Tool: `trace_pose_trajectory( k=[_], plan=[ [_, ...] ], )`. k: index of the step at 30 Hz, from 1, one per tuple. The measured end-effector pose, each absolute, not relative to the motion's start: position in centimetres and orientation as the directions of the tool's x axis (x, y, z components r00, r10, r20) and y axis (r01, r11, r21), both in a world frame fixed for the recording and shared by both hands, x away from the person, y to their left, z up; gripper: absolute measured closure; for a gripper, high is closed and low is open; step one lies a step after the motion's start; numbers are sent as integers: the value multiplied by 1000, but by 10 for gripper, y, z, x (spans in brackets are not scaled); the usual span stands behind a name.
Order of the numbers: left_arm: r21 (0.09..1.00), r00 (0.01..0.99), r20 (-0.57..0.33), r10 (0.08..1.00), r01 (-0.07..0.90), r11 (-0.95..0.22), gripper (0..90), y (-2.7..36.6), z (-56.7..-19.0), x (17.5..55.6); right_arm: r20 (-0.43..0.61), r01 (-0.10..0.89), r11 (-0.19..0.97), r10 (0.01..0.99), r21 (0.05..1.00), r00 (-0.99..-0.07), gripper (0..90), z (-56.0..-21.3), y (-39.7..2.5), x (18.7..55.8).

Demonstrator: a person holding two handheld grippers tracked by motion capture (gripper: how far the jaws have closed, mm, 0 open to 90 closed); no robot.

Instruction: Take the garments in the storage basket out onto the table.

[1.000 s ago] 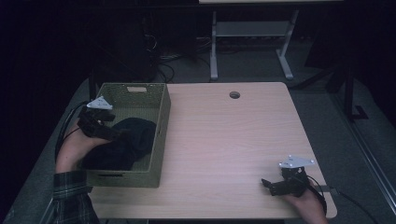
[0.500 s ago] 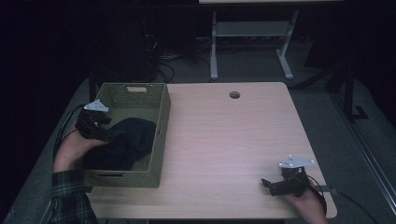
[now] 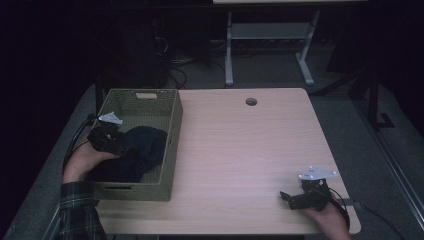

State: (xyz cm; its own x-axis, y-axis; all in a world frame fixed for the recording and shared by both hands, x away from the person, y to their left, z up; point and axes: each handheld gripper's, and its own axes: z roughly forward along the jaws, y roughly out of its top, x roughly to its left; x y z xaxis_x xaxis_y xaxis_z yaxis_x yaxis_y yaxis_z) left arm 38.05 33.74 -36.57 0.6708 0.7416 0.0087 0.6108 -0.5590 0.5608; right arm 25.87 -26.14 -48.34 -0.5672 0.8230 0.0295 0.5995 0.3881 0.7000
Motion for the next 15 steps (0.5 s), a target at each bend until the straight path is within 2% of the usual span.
trace_pose_trajectory(
  k=[9, 12, 15],
  plan=[
    [491, 688, -5, 725, 634, -598, 138, 330, -376, 385, 30, 600, 388, 823, 700, -567, 0, -483, -261, 259],
    [473, 691, -29, 722, 645, -599, 164, 328, -378, 386, 30, 600, 388, 823, 700, -567, 0, -483, -261, 259],
    [459, 698, -51, 714, 652, -604, 248, 327, -379, 386, 30, 600, 388, 823, 700, -567, 0, -483, -261, 259]
  ],
)
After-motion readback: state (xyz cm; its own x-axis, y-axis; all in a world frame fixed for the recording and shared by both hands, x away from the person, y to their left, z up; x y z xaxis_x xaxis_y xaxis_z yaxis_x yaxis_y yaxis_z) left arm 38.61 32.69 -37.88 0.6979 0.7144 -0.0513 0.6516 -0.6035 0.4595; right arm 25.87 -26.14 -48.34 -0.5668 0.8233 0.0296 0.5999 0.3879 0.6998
